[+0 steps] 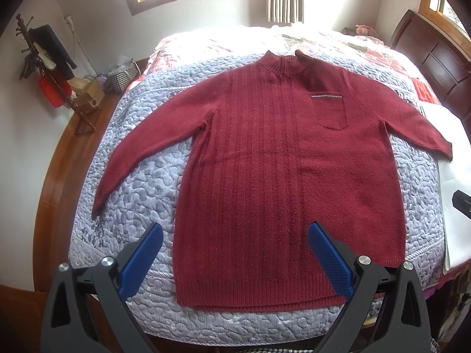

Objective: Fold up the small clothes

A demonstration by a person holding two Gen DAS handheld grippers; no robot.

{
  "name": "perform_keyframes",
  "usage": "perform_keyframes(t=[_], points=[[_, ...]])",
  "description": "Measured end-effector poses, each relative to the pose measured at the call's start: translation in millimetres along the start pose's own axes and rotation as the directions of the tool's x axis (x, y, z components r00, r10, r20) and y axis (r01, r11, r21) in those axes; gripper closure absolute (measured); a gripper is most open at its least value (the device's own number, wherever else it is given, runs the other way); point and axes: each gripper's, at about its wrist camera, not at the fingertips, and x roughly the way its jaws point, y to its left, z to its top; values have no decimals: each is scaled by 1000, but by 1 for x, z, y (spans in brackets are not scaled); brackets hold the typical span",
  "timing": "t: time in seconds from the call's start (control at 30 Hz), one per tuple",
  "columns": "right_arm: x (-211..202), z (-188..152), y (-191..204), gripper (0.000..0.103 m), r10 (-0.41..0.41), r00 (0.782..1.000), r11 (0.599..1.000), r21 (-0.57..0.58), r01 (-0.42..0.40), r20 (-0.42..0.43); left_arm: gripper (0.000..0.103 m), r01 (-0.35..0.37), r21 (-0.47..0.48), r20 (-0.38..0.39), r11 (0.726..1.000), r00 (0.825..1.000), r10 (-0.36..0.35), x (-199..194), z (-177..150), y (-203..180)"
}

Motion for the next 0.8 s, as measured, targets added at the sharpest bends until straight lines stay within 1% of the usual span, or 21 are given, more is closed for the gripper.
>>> perform_keyframes(t=[0.4,0.6,0.7,0.8], points=[[3,1,0,3,-1,1000,1000,-1,1,-7,4,-3,0,-13,1000,1000,3,8,8,-4],[13,5,-3,3,-2,1000,1000,-2,2,-19,4,-10,2,-21,1000,1000,10,13,11,-7],[21,11,-9,3,8,1000,1000,1,-8,-27,4,-15,2,-27,1000,1000,15,21,17,-14],[32,23,-27,3,22,999,1000,15,-22,-30,4,-16,15,-28,1000,999,16,32,31,-30]])
